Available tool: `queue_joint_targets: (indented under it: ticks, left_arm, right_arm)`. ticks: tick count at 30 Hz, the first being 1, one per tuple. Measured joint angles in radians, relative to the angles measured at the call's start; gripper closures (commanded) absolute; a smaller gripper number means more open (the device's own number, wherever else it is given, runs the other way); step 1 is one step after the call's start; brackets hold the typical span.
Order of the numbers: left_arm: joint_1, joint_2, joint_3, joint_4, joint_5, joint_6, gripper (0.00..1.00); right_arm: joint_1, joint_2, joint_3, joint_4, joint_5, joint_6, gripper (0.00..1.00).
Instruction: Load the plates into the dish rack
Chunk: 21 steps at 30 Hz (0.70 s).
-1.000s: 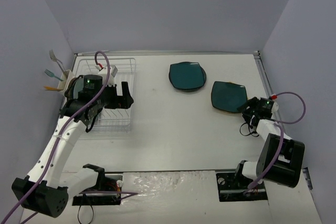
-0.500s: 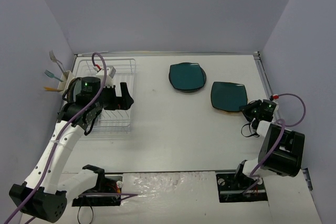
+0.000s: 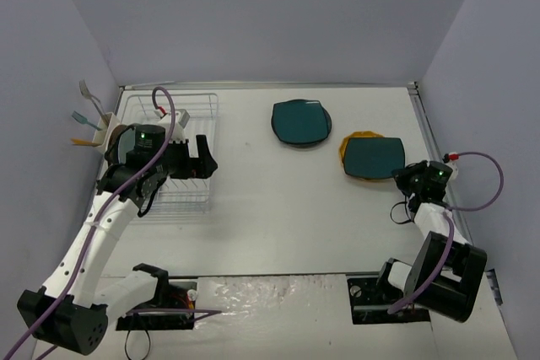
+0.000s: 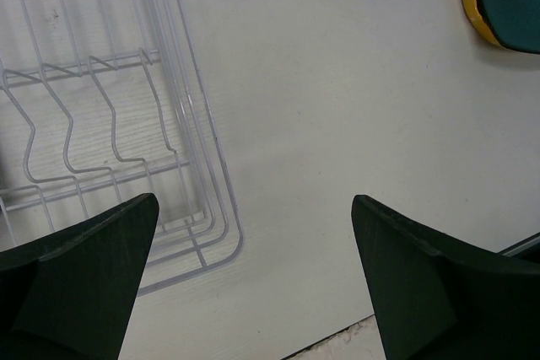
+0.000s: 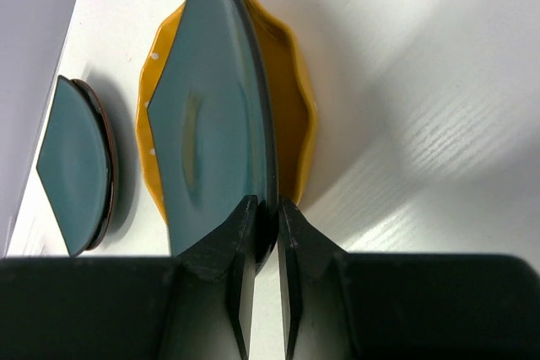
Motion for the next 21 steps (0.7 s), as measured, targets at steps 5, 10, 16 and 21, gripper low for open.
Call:
queue_joint_targets:
  ticks: [5, 10, 16, 21]
  left_arm:
    - [-0.002, 0.003, -0.002, 0.004, 0.005, -0.001, 0.03]
    - [-0.006, 0.01, -0.002, 0.016, 0.022, -0.014, 0.03]
    - [-0.011, 0.01, -0.002, 0.02, 0.026, -0.025, 0.03]
    - [-0.011, 0.01, -0.015, 0.024, 0.025, -0.025, 0.03]
  right_arm:
    - [-0.008, -0.016, -0.032, -0.001, -0.002, 0.032, 0.99]
    - [-0.017, -0.015, -0.069, 0.036, -0.007, 0.065, 0.94]
    - [-0.032, -0.003, -0.112, 0.088, -0.024, 0.086, 0.78]
    - [-0.034, 0.025, -0.125, 0.116, -0.037, 0.08, 0.72]
